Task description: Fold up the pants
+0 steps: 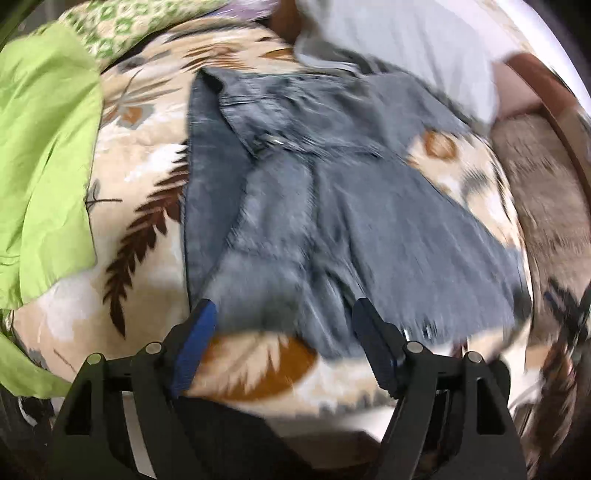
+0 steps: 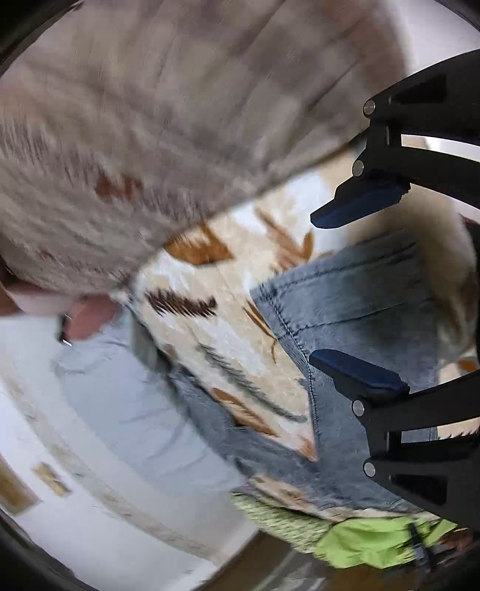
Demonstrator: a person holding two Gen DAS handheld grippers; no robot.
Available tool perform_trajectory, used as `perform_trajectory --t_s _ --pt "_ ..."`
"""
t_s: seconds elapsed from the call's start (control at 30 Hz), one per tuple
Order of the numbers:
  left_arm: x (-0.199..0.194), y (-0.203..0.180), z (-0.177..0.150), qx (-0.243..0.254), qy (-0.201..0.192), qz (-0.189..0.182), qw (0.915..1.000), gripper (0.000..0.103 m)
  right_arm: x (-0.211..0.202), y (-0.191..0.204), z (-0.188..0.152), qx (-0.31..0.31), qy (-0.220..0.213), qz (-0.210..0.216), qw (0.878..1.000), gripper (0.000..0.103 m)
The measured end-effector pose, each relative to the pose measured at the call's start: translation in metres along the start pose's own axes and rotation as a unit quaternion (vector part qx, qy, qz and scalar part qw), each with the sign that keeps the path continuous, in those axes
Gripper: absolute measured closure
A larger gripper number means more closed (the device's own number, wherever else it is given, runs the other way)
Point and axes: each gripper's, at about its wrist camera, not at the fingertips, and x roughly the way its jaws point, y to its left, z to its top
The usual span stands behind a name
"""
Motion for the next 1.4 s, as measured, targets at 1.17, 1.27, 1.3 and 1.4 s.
perform_trajectory --t_s 1.17,1.27,1.3,1.4 --pt "0.1 0.05 0.16 -0.162 0.04 0.016 0.9858 0.028 0.285 0.153 0.197 0.077 0.059 0.13 0.987 0.043" --pt "0.112 0.053 0.169 -0.169 0.04 0.012 0.9847 0.028 0.318 0.152 0.207 0.104 0.048 0.131 0.985 0.041" --pt "0.115 0.053 0.172 -0.172 0.039 0.013 0.9843 0.028 0.328 0.151 0.209 0.116 0.041 0.143 0.982 0.042" --pt "0.125 0.047 0.184 -0.167 0.043 0.025 0.9846 0.029 0.34 0.162 0.218 0.087 0.045 0.163 0.982 0.097"
